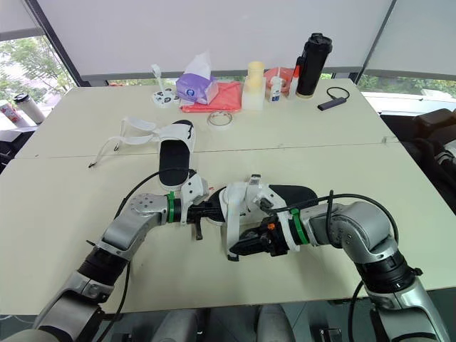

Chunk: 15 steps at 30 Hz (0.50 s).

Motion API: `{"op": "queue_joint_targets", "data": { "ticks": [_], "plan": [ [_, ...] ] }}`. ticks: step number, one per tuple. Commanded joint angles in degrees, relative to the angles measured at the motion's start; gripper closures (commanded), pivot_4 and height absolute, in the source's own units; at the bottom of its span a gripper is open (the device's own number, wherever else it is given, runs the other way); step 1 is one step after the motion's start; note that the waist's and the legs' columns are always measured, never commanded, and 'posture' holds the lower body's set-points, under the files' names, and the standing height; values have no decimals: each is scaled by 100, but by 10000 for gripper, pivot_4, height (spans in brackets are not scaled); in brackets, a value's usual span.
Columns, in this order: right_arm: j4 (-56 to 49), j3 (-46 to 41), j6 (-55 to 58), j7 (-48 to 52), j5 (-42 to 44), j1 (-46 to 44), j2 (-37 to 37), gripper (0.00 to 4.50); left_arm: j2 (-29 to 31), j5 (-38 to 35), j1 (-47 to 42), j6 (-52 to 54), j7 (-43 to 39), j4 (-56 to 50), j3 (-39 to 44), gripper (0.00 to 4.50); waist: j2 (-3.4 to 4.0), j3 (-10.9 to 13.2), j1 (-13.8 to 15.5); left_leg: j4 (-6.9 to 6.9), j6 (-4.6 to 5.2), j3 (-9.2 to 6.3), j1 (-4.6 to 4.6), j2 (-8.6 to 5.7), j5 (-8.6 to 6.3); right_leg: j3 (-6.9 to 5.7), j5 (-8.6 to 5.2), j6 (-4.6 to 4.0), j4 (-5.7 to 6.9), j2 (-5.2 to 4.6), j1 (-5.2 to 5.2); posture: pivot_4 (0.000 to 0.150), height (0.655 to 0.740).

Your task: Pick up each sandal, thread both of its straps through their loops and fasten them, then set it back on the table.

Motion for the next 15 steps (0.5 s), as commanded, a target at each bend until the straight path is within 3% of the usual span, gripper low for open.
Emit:
{"op": "queue_joint_targets", "data": {
  "ticks": [1,15],
  "plan": [
    [75,-207,102,-186,139,-139,232,24332,-19,36,27,3,83,-96,37,45000,0,0,3,0,0,0,0,0,0,0,0,0,0,0,0,1500,7400],
    [426,-588,378,-927,96,-204,807,24332,-3,43,107,19,126,-184,1,45000,1,0,-5,0,0,0,0,0,0,0,0,0,1,0,-1,1500,7400]
  ]
}}
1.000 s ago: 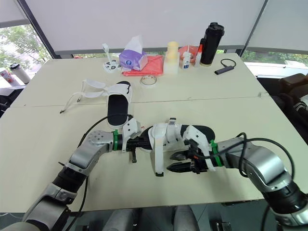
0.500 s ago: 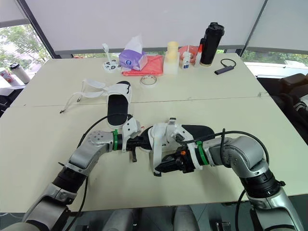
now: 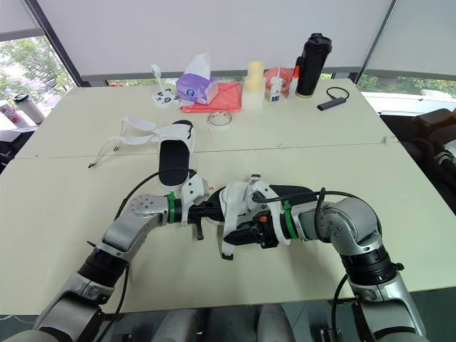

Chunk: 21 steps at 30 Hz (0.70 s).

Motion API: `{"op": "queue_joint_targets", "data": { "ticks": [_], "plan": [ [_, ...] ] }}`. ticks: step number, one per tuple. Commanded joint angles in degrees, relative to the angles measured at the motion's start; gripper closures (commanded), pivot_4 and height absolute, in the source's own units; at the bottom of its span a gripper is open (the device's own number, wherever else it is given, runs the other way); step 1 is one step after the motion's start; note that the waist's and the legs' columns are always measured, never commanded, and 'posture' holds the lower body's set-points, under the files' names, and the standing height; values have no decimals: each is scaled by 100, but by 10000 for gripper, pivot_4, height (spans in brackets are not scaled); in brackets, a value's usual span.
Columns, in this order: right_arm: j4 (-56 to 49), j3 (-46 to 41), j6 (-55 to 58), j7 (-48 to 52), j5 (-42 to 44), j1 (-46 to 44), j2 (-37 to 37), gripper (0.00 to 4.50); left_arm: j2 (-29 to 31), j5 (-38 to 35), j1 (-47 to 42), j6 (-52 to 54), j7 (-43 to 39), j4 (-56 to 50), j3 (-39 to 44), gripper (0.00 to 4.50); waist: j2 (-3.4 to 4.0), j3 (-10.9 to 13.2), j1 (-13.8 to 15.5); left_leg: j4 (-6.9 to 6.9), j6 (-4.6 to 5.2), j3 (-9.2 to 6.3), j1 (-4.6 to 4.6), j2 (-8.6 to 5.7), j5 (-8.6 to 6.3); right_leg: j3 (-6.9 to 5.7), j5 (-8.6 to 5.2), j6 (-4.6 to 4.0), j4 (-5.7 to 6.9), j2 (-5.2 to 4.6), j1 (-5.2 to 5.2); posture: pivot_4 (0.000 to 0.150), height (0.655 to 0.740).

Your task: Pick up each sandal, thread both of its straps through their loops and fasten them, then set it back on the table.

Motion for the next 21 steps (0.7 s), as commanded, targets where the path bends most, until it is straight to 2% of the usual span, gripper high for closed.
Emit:
{"op": "queue_joint_targets", "data": {
  "ticks": [1,11,15,16,21],
  "plan": [
    [-2,-368,142,-196,152,-60,245,24332,12,44,59,11,35,-101,-1,45000,0,0,0,0,0,0,0,0,0,0,0,0,0,0,0,1500,7400],
    [-61,-468,282,-417,153,-40,511,24332,1,45,66,7,58,-104,-5,45000,1,0,-2,0,0,0,0,0,0,0,0,0,0,1,0,1500,7400],
    [-145,-449,315,-401,195,-21,501,43201,-13,42,62,10,76,-100,2,45000,1,0,-2,0,0,0,0,0,0,0,0,0,0,1,-1,1500,7400],
    [-165,-458,318,-396,212,-25,490,44691,-18,41,60,9,81,-96,3,45000,1,0,-2,0,0,0,0,0,0,0,0,0,0,1,-1,1500,7400],
    [-266,-390,340,-150,266,-415,102,44691,-36,61,28,-32,78,-17,-6,45000,3,1,-3,0,0,0,0,0,0,0,0,0,0,1,0,1500,7400]
  ]
}}
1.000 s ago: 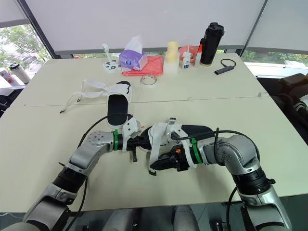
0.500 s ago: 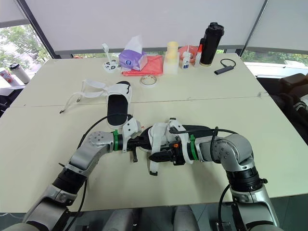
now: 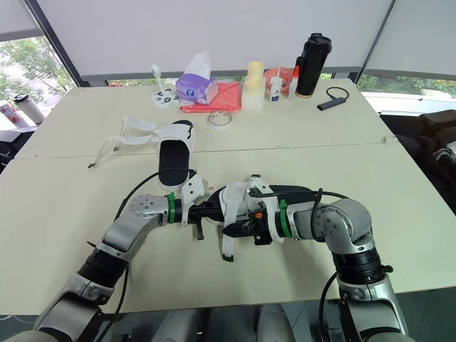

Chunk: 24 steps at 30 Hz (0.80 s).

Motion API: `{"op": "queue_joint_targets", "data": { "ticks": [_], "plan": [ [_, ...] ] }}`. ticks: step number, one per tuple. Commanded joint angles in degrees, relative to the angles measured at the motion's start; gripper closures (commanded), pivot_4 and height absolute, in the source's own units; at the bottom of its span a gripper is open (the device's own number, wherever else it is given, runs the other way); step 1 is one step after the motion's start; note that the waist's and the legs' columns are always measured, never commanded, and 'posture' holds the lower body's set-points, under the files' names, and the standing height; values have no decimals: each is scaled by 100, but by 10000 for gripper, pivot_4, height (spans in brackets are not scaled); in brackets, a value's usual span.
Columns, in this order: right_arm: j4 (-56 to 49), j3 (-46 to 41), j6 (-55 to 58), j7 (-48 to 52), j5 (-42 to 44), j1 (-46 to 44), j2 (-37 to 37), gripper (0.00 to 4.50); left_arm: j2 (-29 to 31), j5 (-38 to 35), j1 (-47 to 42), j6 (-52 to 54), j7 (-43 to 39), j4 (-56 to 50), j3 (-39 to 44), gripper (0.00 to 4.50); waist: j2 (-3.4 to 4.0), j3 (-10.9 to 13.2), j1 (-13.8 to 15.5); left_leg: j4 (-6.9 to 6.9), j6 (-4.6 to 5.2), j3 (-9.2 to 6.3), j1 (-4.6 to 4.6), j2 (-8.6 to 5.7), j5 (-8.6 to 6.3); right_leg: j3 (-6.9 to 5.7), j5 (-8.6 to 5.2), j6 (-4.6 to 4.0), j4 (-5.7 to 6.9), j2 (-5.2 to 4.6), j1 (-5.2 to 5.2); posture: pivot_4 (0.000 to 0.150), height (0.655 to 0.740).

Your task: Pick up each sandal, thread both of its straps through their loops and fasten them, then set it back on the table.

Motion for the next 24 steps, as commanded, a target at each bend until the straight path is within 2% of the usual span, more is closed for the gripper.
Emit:
{"op": "queue_joint_targets", "data": {
  "ticks": [1,7,12,16,24],
  "plan": [
    [-224,-10,1,313,167,-495,-377,44691,-26,63,8,-39,39,13,-7,45000,3,2,-2,0,0,1,-1,0,0,0,0,0,0,0,-1,1500,7400],
    [95,208,-31,832,189,-1108,-781,44691,-54,116,-28,-118,23,135,-20,45000,2,1,0,-3,0,0,0,1,0,-1,-1,0,-1,1,-3,1500,7400],
    [1242,1208,-681,1803,-444,-2177,-1322,44691,-109,145,39,-192,108,139,-6,45000,3,2,-16,0,0,6,-2,0,0,0,1,-1,-1,-1,-6,1500,7400],
    [2167,1450,-939,2239,-730,-2650,-1235,44691,-133,146,68,-192,167,107,0,45000,2,2,-21,-2,0,5,-3,0,0,0,1,1,-2,0,-7,1500,7400],
    [3379,1640,-1056,2843,-1068,-3313,-874,44691,-83,253,163,-295,200,110,-85,45000,3,2,-84,-4,0,5,-5,0,0,0,12,17,2,0,-12,1500,7400]
  ]
}}
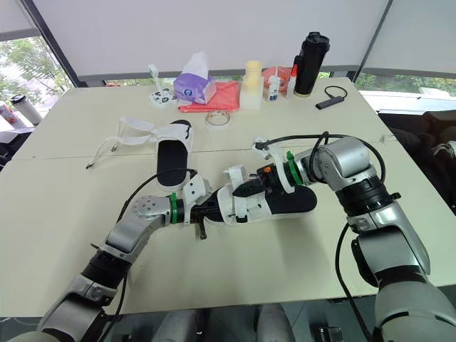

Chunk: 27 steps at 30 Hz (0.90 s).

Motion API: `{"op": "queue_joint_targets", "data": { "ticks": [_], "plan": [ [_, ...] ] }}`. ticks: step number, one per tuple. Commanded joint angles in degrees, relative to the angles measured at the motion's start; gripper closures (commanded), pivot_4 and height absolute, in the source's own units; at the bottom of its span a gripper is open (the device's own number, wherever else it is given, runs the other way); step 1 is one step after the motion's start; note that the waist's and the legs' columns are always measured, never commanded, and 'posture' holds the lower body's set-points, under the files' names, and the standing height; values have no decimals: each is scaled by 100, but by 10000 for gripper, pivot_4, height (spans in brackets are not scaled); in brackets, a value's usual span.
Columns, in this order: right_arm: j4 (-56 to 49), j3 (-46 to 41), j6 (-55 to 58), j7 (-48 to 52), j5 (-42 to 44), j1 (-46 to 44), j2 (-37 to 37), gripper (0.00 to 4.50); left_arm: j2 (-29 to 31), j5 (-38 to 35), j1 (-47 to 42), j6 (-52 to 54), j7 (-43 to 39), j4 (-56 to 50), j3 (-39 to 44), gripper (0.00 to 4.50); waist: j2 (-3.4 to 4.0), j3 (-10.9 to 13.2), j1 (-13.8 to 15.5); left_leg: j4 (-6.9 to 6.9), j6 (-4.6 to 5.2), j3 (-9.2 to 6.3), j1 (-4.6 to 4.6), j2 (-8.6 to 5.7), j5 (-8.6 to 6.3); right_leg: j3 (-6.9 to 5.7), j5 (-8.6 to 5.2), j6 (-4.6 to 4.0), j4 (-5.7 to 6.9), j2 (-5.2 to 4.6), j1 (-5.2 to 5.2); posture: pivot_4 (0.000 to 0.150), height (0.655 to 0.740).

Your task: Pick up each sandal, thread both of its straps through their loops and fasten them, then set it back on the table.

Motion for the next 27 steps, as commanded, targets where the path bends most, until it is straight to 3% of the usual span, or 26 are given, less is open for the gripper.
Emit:
{"op": "queue_joint_targets", "data": {
  "ticks": [1,11,27],
  "plan": [
    [429,-92,-28,298,-69,-436,143,44691,46,212,109,-91,24,19,-136,45000,0,0,-32,0,0,-1,0,0,0,0,0,0,0,0,1,1500,7400],
    [859,196,-209,732,-514,-733,420,44691,38,438,169,-362,33,178,-239,45000,2,-1,-46,-1,0,-2,0,-2,0,0,1,3,1,0,0,1500,7400],
    [589,440,-150,1201,-677,-585,378,44691,30,430,196,-335,104,150,-196,45000,3,-2,-48,-1,-1,-3,1,-3,0,0,2,5,2,0,1,1500,7400]
  ]
}}
